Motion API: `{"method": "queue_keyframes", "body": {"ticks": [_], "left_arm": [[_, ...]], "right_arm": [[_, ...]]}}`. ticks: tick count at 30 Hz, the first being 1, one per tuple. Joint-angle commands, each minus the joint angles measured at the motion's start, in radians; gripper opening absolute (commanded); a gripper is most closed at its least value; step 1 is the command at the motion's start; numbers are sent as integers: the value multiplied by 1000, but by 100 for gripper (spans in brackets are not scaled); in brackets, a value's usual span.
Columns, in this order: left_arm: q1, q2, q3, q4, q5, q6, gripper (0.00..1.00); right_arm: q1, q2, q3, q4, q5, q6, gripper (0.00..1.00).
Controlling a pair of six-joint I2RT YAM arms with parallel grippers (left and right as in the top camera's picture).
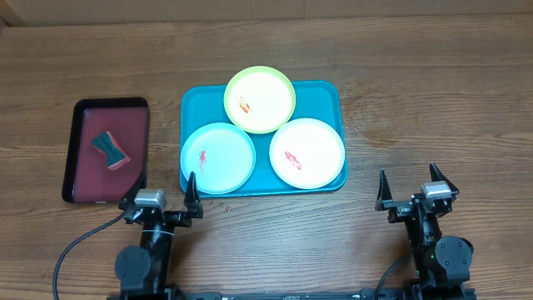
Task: Clean dirty plates on tray and stack at the side
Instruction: 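Move the left gripper to the red tray and grasp the green sponge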
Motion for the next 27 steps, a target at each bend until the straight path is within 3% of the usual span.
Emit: {"method": "queue_keyframes", "body": {"ticks": [1, 5, 8, 10, 14, 17, 21, 27], "left_arm": [[-7, -11, -3, 177, 77, -34, 100], [-7, -11, 9, 444, 65, -5, 100], [-6, -5, 59, 447, 36, -4, 100], [-6, 20, 143, 339, -11, 0, 100], [-6, 174, 405, -47, -65, 19, 100], [-6, 370, 604, -275, -52, 33, 100], [-6, 680, 893, -558, 53, 183, 100], [-6, 995, 1147, -668, 246, 176, 100]], "right_arm": [[3, -10, -10, 6, -5, 0, 100], [3, -10, -10, 6, -5, 0, 100], [3, -10, -10, 7, -5, 0, 100], [3, -10, -10, 6, -5, 0, 100], [3, -10, -10, 6, -5, 0, 100], [3, -10, -10, 6, -5, 0, 100], [3, -10, -10, 6, -5, 0, 100], [3, -10, -10, 6, -5, 0, 100]]}}
